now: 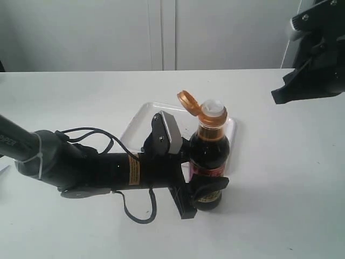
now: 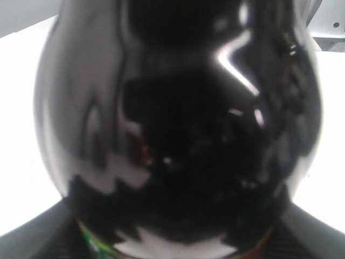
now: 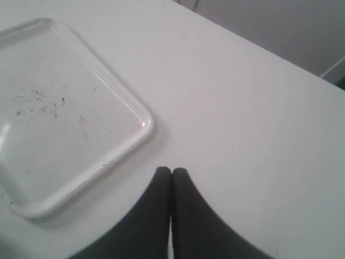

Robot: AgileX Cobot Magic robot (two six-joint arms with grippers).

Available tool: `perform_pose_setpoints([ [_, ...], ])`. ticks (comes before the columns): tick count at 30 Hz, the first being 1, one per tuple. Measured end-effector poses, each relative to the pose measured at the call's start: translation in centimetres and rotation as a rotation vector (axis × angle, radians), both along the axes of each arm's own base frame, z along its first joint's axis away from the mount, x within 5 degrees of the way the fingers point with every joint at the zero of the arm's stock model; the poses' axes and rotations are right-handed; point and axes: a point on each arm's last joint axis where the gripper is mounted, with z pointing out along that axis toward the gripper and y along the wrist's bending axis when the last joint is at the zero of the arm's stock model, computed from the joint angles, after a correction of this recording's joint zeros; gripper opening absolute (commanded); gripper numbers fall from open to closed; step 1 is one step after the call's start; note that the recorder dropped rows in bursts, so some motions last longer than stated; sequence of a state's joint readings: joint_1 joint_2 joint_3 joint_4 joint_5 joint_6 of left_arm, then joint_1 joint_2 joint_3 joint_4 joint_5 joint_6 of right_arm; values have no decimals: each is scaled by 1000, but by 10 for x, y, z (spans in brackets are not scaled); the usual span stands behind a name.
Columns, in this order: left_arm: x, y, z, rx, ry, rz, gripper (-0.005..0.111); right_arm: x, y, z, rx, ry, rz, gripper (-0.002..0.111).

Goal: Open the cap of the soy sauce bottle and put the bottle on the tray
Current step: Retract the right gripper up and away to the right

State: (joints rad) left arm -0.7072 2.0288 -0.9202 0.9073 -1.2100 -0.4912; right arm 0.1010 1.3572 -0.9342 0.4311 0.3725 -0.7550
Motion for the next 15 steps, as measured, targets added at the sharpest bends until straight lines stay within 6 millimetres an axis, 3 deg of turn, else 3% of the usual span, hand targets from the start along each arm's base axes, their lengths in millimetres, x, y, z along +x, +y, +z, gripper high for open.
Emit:
perform_pose_setpoints([
  [9,-1,2,11,42,-33,7,0,25,-7,-36,67,84,-121,0],
  [15,1,4,31,1,-57,43,0,28,-6,-44,124,103,-170,0],
])
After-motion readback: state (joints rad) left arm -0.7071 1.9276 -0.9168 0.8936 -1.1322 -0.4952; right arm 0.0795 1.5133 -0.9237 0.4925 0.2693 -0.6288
